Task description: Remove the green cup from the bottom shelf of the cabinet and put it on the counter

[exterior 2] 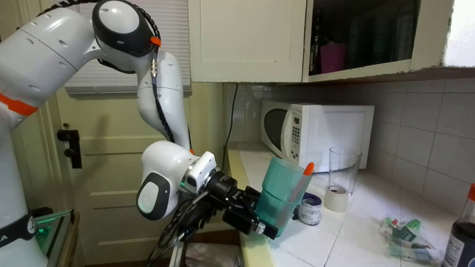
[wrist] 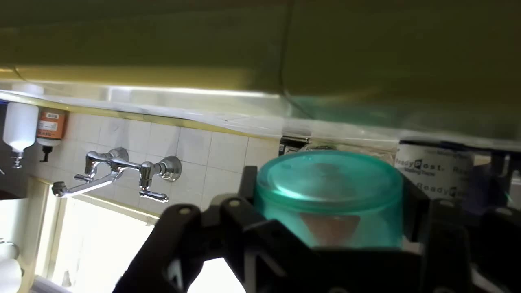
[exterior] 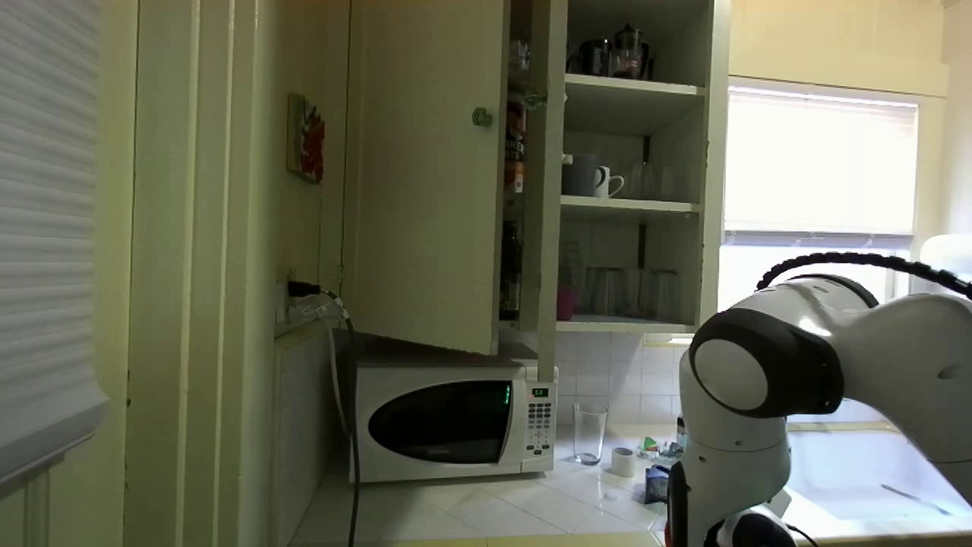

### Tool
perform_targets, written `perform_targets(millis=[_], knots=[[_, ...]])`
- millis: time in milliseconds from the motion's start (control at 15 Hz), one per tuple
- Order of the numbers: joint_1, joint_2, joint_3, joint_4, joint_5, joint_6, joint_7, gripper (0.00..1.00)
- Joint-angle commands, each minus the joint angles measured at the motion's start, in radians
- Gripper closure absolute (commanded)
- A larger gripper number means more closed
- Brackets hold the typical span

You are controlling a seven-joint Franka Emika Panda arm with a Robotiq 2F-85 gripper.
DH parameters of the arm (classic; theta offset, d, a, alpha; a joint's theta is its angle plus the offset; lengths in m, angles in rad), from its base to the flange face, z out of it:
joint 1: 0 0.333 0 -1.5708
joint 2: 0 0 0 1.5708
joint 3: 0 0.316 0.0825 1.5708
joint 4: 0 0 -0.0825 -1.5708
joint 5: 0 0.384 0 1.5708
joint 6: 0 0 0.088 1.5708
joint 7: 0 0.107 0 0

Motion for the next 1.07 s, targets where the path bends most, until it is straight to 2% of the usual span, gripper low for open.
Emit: perform_targets(millis=[0,133,200,400,467,533,600,667,733,1000], knots=[[0.053,0.089,-0.055,-0.007,-0.049,0.026,0.116,0.49],[0.058,0.119,-0.061,-0.002,-0.066,0.025,0.157,0.49],[0.098,0.137,-0.099,0.007,-0.066,0.007,0.187,0.49],[0.115,0.157,-0.128,0.002,-0.106,0.003,0.225,0.49],[0.129,0.171,-0.147,0.002,-0.123,0.003,0.242,0.32],[0.132,0.179,-0.154,0.001,-0.132,0.003,0.249,0.06],[0.131,0.186,-0.158,0.002,-0.141,0.003,0.253,0.05],[0.101,0.183,-0.136,-0.006,-0.154,0.026,0.243,0.0],[0.134,0.199,-0.167,0.0,-0.152,0.003,0.264,0.0],[0.131,0.192,-0.18,-0.016,-0.172,0.003,0.28,0.0]])
